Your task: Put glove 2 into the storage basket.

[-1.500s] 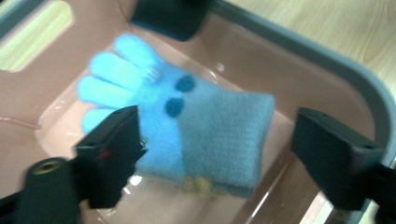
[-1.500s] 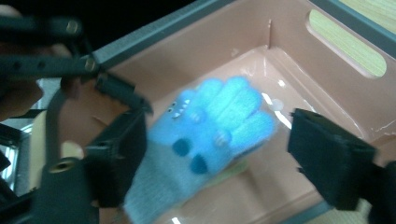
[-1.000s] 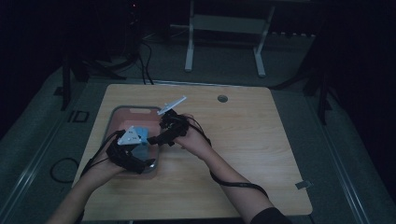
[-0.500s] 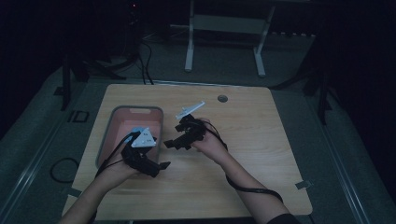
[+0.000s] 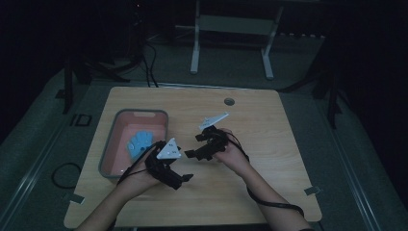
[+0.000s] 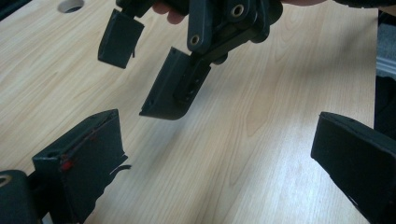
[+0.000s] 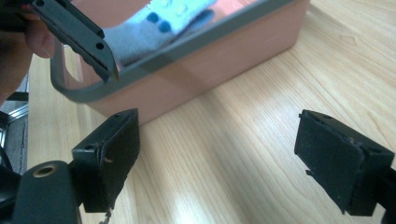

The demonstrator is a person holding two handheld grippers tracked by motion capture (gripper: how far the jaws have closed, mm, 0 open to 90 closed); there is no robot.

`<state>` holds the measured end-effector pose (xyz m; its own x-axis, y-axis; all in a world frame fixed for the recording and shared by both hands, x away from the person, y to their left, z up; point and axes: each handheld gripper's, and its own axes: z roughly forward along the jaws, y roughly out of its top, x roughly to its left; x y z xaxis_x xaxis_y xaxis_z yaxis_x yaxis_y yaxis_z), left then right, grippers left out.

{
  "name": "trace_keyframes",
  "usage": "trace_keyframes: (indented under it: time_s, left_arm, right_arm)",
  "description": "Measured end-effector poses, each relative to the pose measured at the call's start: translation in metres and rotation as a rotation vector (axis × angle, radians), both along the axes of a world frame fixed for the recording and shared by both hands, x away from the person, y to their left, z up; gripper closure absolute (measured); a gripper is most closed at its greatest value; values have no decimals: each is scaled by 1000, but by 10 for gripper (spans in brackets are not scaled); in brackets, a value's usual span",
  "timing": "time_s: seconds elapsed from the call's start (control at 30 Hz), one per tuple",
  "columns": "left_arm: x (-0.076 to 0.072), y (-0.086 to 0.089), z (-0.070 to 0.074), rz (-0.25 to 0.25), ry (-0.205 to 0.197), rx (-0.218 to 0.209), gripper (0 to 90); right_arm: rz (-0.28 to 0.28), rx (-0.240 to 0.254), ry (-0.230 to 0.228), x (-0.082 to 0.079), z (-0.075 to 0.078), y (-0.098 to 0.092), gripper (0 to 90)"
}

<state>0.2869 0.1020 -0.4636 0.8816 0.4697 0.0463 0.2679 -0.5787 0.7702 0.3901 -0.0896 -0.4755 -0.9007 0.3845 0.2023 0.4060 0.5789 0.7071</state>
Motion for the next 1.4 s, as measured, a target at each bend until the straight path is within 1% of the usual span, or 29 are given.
trace_keyframes:
  time_s: [0.03,0.07,0.17,0.23,0.37,0.4,0.47,0.5,0.57,0.6,0.67,0.77,0.8,0.93,1.07,1.17,1.3,1.4]
  left_arm:
    - [0,0,0,0,0,0,27]
    - [0,-7,-4,-9,4,-4,27]
    - [1,-14,-9,-23,9,-4,27]
    - [0,-18,-12,-33,9,-3,27]
    - [-1,-28,-19,-49,12,-18,27]
    - [-1,-28,-19,-49,12,-18,27]
    - [-1,-33,-25,-70,25,-19,27]
    - [-1,-35,-27,-80,32,-19,27]
    - [0,-39,-30,-99,43,-13,27]
    - [0,-41,-33,-106,36,-8,27]
    - [0,-45,-37,-118,44,-9,27]
    - [-1,-52,-45,-135,48,-7,27]
    - [-1,-54,-47,-142,54,-9,27]
    - [-2,-63,-55,-161,55,-10,27]
    - [-4,-69,-60,-181,45,1,27]
    - [-6,-71,-64,-190,46,-11,27]
    - [-7,-72,-71,-188,53,-25,28]
    - [-8,-73,-76,-194,49,-15,28]
  right_arm:
    - [-2,-3,-2,-1,-2,-3,143]
    - [-1,-6,-2,-2,-7,-11,143]
    - [1,-2,2,-3,-12,-21,143]
    - [-8,-4,2,-4,-17,-29,143]
    - [-20,-1,12,-7,-25,-44,143]
    - [-20,-1,12,-7,-25,-44,143]
    - [-26,1,10,-9,-30,-53,143]
    - [-28,8,10,-10,-32,-59,143]
    - [-27,19,11,-11,-35,-65,143]
    - [-23,24,3,-12,-38,-68,143]
    - [-22,32,-10,-15,-42,-75,143]
    - [-26,39,-7,-18,-49,-83,143]
    - [-29,40,-6,-19,-51,-85,143]
    - [-33,29,2,-24,-58,-92,143]
    - [-30,22,-2,-28,-63,-97,143]
    - [-28,24,-7,-31,-65,-99,143]
    - [-31,30,-7,-34,-67,-104,141]
    - [-38,27,-8,-37,-70,-108,138]
